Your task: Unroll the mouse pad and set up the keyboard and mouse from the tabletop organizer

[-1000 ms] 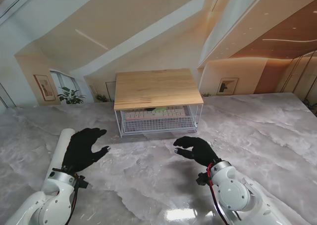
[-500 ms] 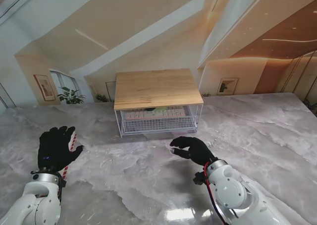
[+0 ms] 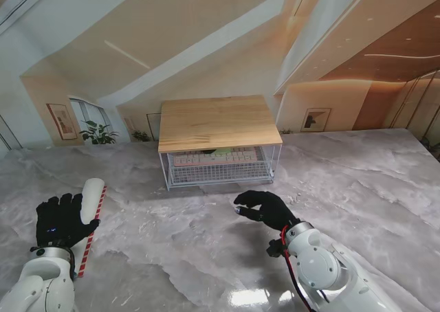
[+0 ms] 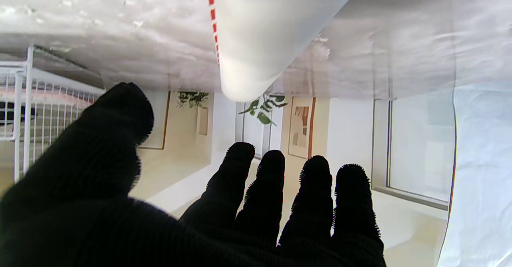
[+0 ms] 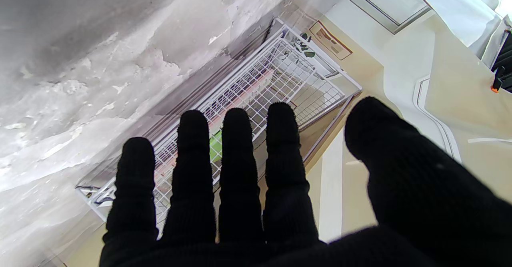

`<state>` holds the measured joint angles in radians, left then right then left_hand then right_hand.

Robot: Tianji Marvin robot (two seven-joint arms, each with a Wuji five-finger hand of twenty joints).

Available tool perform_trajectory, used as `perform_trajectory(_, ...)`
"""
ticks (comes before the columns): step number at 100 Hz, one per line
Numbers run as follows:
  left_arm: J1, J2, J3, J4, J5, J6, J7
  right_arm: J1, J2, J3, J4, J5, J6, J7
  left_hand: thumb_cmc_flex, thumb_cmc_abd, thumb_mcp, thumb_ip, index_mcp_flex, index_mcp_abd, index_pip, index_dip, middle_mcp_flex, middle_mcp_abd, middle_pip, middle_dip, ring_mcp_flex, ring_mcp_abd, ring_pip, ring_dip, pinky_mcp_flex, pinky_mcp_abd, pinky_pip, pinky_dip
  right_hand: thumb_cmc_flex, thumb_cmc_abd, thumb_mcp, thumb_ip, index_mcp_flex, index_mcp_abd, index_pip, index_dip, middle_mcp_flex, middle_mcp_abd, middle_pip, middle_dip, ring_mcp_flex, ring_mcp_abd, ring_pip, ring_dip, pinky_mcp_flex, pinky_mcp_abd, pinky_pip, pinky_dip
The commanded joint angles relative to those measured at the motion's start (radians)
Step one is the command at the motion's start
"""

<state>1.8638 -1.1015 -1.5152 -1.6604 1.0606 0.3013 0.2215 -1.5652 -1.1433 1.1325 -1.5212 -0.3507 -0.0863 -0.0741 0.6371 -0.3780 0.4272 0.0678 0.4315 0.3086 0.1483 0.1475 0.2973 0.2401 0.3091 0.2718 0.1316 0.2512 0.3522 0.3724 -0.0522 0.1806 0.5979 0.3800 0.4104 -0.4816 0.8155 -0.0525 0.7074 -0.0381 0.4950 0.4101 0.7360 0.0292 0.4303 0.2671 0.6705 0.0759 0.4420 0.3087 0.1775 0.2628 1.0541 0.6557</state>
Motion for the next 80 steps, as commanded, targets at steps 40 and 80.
perform_trajectory(40,-0.021,0.012,0.015,0.025,0.038,0.082,-0.077,0.004,-0.003,-0.016,0.003,0.003,0.010,0.017,-0.004,-0.035,-0.030,-0.012,0.010,0.074,0.019,0.003,-0.003,0.077,0.000,-0.009,-0.010,0.084,0.097,0.024,-0.014,0.021,0.166,0.021,-0.031,0.018,-0.015,0.017,-0.037,-0.013,-0.011,-0.010,-0.032,-0.032,-0.003,-0.006,-0.044,-0.026,-0.011,-0.011,-0.012,-0.015,-0.003,-0.012)
perform_trajectory(80,-0.089,0.028,0.059,0.050,0.059,0.165,-0.224,0.004,-0.004,-0.018,0.003,0.002,0.016,0.014,-0.016,-0.024,-0.062,-0.014,0.054,0.114,0.002,-0.009,0.037,0.122,0.009,-0.005,0.028,0.120,0.130,0.031,-0.024,0.044,0.270,0.057,-0.030,0.018,-0.015,0.017,-0.035,-0.011,-0.011,-0.010,-0.030,-0.031,-0.001,-0.005,-0.045,-0.025,-0.012,-0.011,-0.012,-0.014,-0.003,-0.012)
